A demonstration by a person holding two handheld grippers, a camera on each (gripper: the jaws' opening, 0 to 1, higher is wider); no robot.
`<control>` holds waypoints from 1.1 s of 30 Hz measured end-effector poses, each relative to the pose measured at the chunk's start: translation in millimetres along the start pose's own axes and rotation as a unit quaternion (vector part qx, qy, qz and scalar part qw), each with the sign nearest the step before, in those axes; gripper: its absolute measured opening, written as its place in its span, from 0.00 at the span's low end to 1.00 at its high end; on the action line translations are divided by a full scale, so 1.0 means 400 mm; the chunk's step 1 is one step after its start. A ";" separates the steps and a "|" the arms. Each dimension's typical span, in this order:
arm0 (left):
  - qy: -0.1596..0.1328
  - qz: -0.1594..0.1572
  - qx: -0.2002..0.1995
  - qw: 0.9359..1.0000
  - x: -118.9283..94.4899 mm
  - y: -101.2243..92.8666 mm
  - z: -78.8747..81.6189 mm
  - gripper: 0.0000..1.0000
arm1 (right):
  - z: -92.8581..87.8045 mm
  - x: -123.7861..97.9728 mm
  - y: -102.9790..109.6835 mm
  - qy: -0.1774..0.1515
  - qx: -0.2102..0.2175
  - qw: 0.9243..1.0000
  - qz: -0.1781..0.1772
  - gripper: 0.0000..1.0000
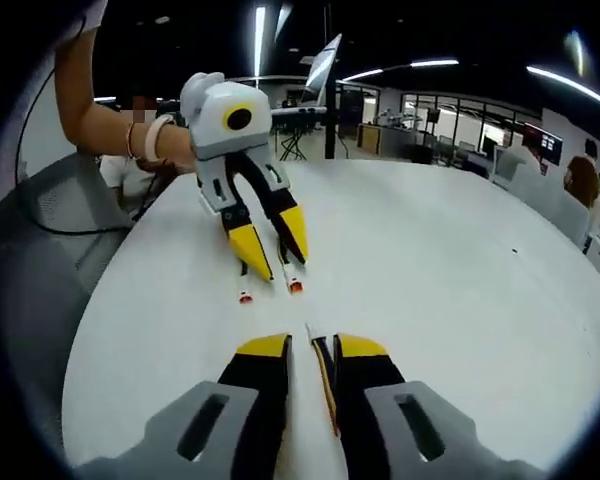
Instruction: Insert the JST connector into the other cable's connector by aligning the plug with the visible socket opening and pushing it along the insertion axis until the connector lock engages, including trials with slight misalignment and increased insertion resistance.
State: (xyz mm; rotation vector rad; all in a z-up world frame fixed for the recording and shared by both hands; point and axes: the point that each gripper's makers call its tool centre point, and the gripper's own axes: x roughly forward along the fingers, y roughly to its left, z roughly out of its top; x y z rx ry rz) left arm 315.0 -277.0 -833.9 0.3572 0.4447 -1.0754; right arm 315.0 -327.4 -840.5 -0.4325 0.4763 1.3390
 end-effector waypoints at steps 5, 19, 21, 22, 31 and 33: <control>0.009 -0.003 0.013 1.000 0.004 -0.003 -0.011 0.09 | 0.005 0.008 -0.001 -0.006 0.000 1.000 0.003 0.12; 0.004 -0.014 0.020 1.000 0.022 -0.003 -0.011 0.04 | 0.004 0.014 -0.001 -0.006 -0.009 1.000 0.012 0.09; 0.004 -0.015 0.022 1.000 0.022 -0.003 -0.011 0.03 | 0.003 0.013 0.000 -0.005 -0.013 1.000 0.013 0.08; 0.004 -0.016 0.023 1.000 0.023 -0.003 -0.011 0.03 | 0.000 0.013 0.000 -0.003 -0.014 1.000 0.013 0.08; -0.004 -0.021 0.026 0.999 0.024 -0.002 -0.008 0.02 | -0.006 0.018 -0.004 -0.004 -0.021 1.000 0.020 0.05; -0.005 -0.023 0.023 0.999 0.024 -0.003 -0.008 0.01 | -0.004 0.020 -0.004 -0.007 -0.020 1.000 0.020 0.05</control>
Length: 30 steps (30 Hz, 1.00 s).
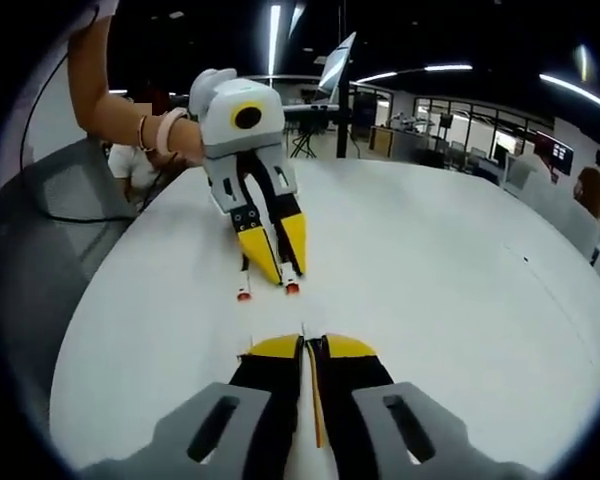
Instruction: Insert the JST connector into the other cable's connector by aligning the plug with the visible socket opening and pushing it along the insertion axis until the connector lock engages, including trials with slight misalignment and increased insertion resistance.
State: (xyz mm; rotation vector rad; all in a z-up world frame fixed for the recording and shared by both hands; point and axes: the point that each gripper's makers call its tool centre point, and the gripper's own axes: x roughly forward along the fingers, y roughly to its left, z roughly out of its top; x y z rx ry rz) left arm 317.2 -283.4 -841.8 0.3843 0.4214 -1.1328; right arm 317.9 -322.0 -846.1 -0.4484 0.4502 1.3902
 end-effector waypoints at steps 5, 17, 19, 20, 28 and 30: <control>-0.003 -0.004 0.004 1.000 0.001 -0.003 0.002 0.00 | 0.004 0.003 -0.002 -0.004 0.011 1.000 -0.001 0.05; -0.004 -0.002 -0.010 1.000 0.000 -0.001 0.002 0.00 | 0.005 0.002 0.003 0.000 0.004 1.000 -0.003 0.04; -0.003 -0.005 -0.012 1.000 -0.001 -0.004 0.002 0.00 | 0.004 0.000 0.005 0.002 0.006 1.000 -0.003 0.04; -0.002 -0.007 -0.014 1.000 -0.002 -0.007 0.001 0.00 | 0.003 -0.001 0.006 0.004 0.004 1.000 -0.003 0.04; 0.011 -0.017 -0.012 1.000 -0.009 -0.030 -0.002 0.00 | 0.006 -0.026 0.012 0.011 0.005 1.000 -0.006 0.04; 0.010 -0.018 -0.013 1.000 -0.011 -0.032 0.002 0.00 | 0.006 -0.031 0.012 0.014 0.005 1.000 -0.006 0.04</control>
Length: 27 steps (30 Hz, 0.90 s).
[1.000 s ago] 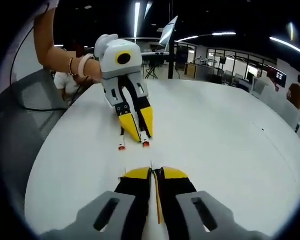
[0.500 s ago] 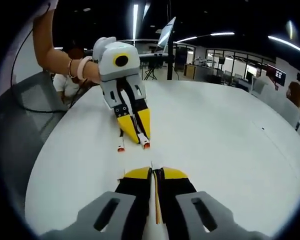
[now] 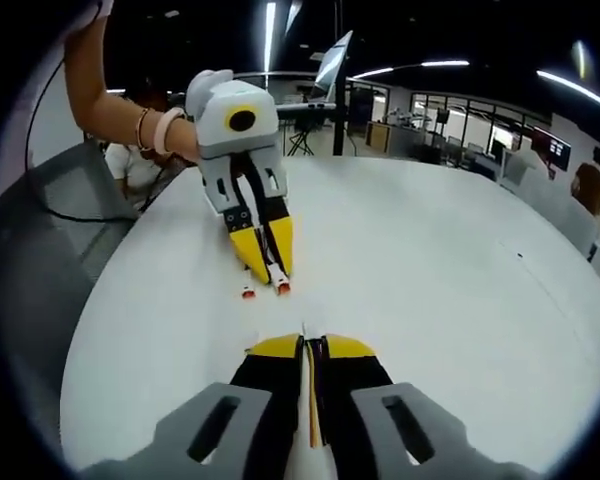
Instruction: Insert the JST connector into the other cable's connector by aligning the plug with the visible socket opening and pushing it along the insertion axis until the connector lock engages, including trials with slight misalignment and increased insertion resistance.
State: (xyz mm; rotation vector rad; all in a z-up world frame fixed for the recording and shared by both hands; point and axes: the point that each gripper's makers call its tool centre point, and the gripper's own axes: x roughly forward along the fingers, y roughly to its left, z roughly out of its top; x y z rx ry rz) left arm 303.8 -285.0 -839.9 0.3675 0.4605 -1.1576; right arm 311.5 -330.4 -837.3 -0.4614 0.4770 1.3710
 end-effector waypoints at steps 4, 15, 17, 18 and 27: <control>-0.001 -0.002 -0.004 1.000 -0.007 -0.003 0.013 0.00 | 0.006 -0.008 0.001 0.004 -0.002 1.000 0.003 0.04; -0.006 0.007 0.010 1.000 -0.028 -0.004 0.052 0.00 | 0.042 -0.020 0.011 0.004 -0.013 1.000 0.011 0.04; -0.005 0.006 0.013 1.000 -0.031 -0.008 0.056 0.00 | 0.050 -0.023 0.016 0.003 -0.015 1.000 0.013 0.04; -0.005 0.006 0.015 1.000 -0.033 -0.009 0.059 0.00 | 0.056 -0.024 0.019 0.003 -0.017 1.000 0.013 0.04; -0.011 -0.003 0.023 1.000 -0.045 -0.030 0.087 0.00 | 0.089 -0.038 0.034 -0.002 -0.018 1.000 0.018 0.04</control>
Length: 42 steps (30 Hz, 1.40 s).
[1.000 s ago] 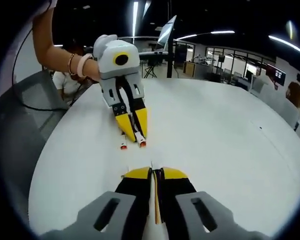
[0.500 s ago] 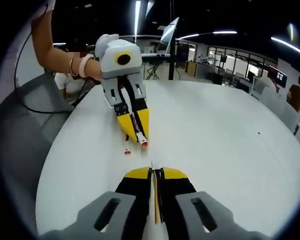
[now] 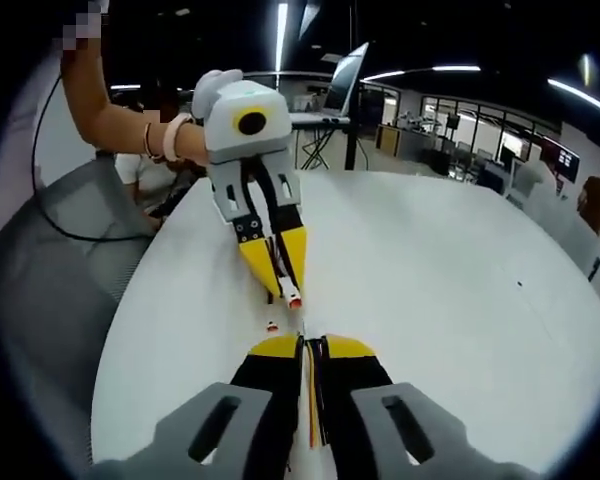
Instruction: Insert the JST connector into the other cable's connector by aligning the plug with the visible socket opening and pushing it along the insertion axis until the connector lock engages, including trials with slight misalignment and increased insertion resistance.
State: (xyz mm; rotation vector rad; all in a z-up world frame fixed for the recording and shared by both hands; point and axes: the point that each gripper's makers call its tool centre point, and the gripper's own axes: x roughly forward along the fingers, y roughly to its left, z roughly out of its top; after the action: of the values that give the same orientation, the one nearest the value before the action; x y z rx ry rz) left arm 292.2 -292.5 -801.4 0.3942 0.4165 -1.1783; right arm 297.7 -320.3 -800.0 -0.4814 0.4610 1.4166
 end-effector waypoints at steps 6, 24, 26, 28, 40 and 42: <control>0.000 -0.005 0.010 1.000 -0.002 -0.005 0.008 0.00 | 0.007 0.002 0.005 -0.004 -0.006 1.000 0.006 0.04; -0.006 -0.021 0.023 0.999 -0.004 -0.024 0.030 0.00 | 0.018 0.009 0.029 -0.003 -0.007 1.000 0.020 0.04; -0.006 -0.022 0.023 0.999 -0.003 -0.024 0.030 0.00 | 0.019 0.015 0.036 0.000 -0.008 1.000 0.022 0.04; -0.006 -0.022 0.024 0.999 -0.001 -0.024 0.030 0.00 | 0.017 0.017 0.040 0.004 -0.011 1.000 0.023 0.04; 0.005 -0.038 0.038 0.999 0.001 -0.033 0.024 0.00 | 0.013 0.016 0.051 0.006 -0.022 0.999 0.033 0.04; 0.005 -0.042 0.041 0.998 0.000 -0.035 0.024 0.00 | 0.014 0.015 0.056 0.005 -0.029 0.999 0.036 0.04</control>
State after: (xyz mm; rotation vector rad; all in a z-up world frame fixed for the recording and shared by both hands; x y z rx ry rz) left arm 279.9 -302.1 -794.4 0.4575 0.3971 -1.2782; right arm 276.0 -310.1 -799.6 -0.5224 0.4506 1.5011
